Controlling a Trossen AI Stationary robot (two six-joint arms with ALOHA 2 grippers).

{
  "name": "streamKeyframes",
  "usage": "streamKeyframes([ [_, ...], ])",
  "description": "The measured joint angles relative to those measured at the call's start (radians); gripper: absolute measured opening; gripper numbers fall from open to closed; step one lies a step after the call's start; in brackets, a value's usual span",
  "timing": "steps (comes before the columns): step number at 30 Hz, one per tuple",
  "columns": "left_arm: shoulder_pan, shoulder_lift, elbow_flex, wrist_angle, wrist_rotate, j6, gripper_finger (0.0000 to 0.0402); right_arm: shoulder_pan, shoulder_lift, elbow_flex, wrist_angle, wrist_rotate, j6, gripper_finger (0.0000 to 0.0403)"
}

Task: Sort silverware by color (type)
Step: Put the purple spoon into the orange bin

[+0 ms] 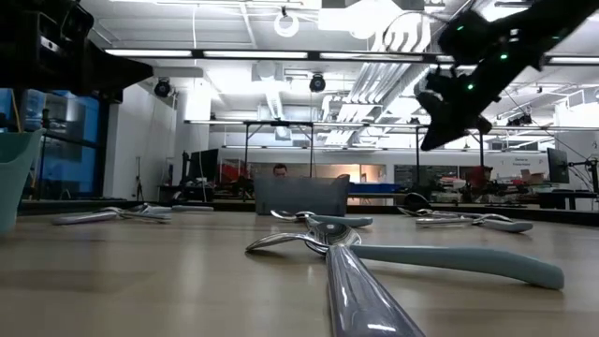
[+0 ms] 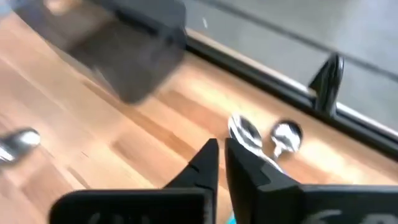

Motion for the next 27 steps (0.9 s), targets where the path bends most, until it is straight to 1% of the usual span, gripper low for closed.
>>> streamKeyframes([
  [4,0.000,0.000,0.000,0.002,0.000,0.000,0.0003,-0.037,0.129,0.094,-0.116,-0.006,-0.005,0.0067],
  [7,0.000,0.000,0.000,0.000,0.000,0.000,0.0003,-0.076,0.219,0.167,-0.164,-0.006,-0.024,0.0102],
  [10,0.000,0.000,0.000,0.000,0.000,0.000,0.0003,-0.116,0.312,0.252,-0.245,-0.058,-0.057,0.0124],
  [13,0.000,0.000,0.000,0.004,0.000,0.005,0.0003,-0.148,0.404,0.354,-0.358,-0.092,-0.098,0.0129],
  [18,0.000,0.000,0.000,-0.010,0.000,0.015,0.0003,-0.184,0.553,0.529,-0.583,-0.093,-0.185,0.0124],
  [21,0.000,0.006,0.000,-0.017,0.000,-0.005,0.0003,-0.201,0.638,0.614,-0.691,-0.092,-0.245,0.0120],
  [27,0.000,0.011,0.000,-0.016,0.000,-0.001,0.0003,-0.235,0.782,0.721,-0.762,-0.091,-0.332,0.0117],
])
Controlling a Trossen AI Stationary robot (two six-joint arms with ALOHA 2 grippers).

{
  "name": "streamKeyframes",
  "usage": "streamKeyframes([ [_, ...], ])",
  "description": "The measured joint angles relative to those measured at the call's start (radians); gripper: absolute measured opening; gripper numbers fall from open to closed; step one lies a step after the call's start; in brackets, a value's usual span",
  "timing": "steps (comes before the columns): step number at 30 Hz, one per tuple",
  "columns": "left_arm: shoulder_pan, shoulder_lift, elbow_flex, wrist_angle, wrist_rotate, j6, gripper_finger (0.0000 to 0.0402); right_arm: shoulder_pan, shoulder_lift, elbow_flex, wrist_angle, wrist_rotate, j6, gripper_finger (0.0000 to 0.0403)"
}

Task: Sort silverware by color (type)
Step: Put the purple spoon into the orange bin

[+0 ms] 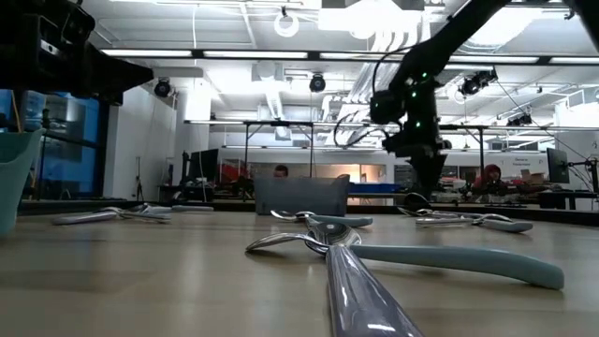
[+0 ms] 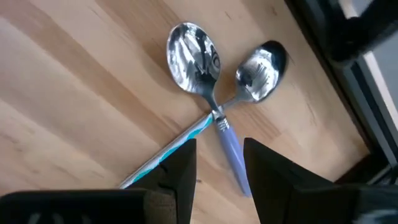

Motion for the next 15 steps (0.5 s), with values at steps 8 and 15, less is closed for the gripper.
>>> streamKeyframes([
  [8,0.000,0.000,0.000,0.000,0.000,0.002,0.0003,-0.020,0.150,0.131,-0.069,0.001,-0.077,0.0117],
  [15,0.000,0.000,0.000,0.000,0.000,0.002,0.0003,-0.011,0.212,0.244,-0.086,-0.005,-0.123,0.0117],
])
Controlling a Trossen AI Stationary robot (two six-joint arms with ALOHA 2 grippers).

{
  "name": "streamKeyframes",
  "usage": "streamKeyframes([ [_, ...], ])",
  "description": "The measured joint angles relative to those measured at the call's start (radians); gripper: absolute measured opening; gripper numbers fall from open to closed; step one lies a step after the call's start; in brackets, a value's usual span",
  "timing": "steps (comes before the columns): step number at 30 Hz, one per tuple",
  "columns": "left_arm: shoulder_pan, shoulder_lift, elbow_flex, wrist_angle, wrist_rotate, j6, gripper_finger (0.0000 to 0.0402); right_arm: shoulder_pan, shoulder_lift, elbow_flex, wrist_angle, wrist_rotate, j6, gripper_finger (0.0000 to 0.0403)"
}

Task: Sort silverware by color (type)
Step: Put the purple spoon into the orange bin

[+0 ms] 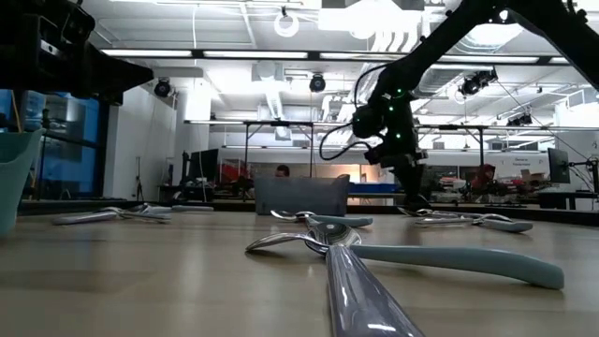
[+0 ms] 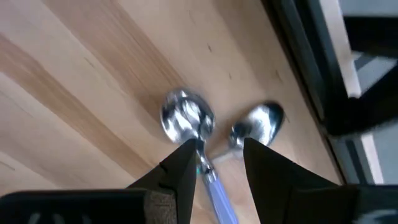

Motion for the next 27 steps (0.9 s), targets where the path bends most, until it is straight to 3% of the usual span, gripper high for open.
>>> streamKeyframes([
  [7,0.000,0.000,0.000,0.000,0.000,0.000,0.0003,0.011,0.022,0.035,-0.021,-0.037,0.091,0.0129],
  [17,0.000,0.000,0.000,0.000,0.000,0.000,0.0003,0.124,0.022,0.036,-0.011,0.019,0.438,0.0195],
  [27,0.000,0.000,0.000,0.000,0.000,-0.002,0.0003,0.179,0.022,0.015,0.032,0.158,0.706,0.0159],
])
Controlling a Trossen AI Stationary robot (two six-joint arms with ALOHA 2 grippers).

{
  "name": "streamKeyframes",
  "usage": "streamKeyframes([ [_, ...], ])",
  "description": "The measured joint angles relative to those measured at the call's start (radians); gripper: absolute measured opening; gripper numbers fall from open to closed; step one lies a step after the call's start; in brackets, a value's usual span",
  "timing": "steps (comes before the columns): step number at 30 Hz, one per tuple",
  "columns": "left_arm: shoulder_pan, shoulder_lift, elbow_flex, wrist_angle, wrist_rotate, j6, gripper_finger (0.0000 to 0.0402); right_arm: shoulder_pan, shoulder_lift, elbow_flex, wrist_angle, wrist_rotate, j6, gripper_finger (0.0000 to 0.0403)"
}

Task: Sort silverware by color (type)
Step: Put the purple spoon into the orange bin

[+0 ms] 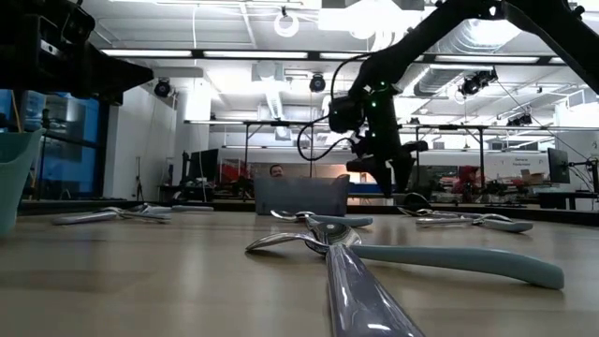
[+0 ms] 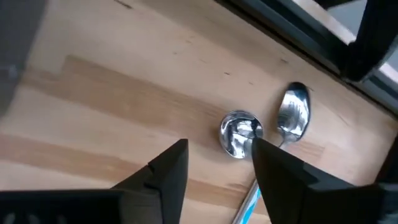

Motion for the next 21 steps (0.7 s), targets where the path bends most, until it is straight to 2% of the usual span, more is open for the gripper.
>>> streamKeyframes([
  [5,0.000,0.000,0.000,0.000,0.000,0.000,0.0003,0.001,-0.010,-0.074,0.103,-0.001,0.045,0.0146],
  [10,0.000,0.000,0.000,0.000,0.000,0.001,0.0003,0.006,-0.008,-0.110,0.183,0.036,0.048,0.0157],
  [12,0.000,0.000,0.000,0.000,0.000,-0.001,0.0003,0.003,0.006,-0.118,0.178,0.067,0.054,0.0160],
  [21,0.000,0.000,0.000,0.000,0.002,-0.024,0.0003,0.008,-0.011,-0.065,0.136,0.070,0.042,0.0161],
])
